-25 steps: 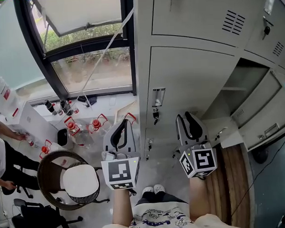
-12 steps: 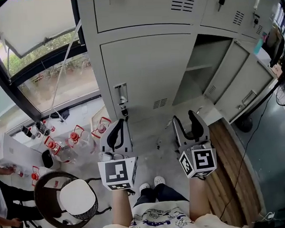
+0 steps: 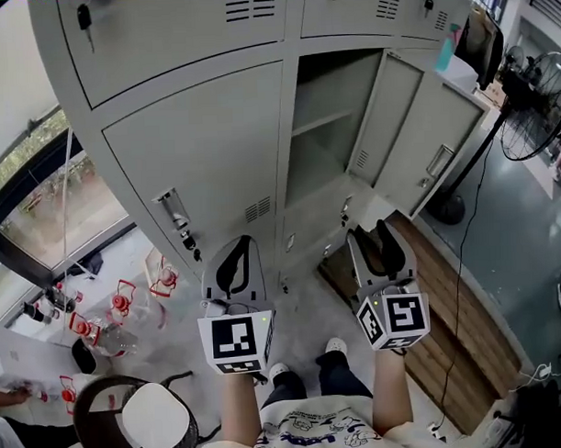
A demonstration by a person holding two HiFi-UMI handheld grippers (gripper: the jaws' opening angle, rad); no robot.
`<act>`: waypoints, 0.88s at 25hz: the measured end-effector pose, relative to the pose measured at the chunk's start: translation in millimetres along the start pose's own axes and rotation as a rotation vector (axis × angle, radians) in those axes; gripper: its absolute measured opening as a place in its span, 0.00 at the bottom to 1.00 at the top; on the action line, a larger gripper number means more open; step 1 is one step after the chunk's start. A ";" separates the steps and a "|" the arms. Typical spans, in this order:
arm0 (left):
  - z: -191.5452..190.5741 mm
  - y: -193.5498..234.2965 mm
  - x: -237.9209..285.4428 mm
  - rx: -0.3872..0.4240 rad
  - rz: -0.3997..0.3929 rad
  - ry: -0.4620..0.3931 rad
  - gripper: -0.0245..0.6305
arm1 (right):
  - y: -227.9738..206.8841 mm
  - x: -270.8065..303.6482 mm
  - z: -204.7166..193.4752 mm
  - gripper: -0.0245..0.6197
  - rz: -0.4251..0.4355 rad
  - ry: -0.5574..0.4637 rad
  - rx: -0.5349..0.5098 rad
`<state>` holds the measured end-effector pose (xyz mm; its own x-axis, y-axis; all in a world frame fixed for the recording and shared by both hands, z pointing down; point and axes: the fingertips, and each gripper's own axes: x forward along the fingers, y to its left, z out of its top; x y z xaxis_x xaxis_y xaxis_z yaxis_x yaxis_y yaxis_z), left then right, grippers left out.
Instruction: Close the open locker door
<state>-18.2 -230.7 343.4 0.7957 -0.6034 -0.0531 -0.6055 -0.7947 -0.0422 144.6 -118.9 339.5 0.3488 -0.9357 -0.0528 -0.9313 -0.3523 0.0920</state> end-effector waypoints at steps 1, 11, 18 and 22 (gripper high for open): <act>1.2 -6.9 5.2 0.001 -0.015 -0.004 0.04 | -8.1 -1.8 0.0 0.39 -0.016 -0.002 0.002; 4.0 -71.0 53.7 0.014 -0.128 0.006 0.04 | -85.2 -17.2 -8.5 0.39 -0.137 0.003 0.031; 7.5 -109.5 85.9 0.025 -0.151 0.005 0.04 | -135.3 -15.0 -9.8 0.39 -0.159 -0.004 0.037; 9.2 -129.2 103.8 0.028 -0.149 0.003 0.04 | -163.8 -11.3 -11.8 0.39 -0.163 -0.006 0.040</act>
<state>142.5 -190.1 334.1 0.8768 -0.4790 -0.0413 -0.4808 -0.8735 -0.0769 294.4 -50.8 336.7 0.4952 -0.8660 -0.0693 -0.8659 -0.4985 0.0422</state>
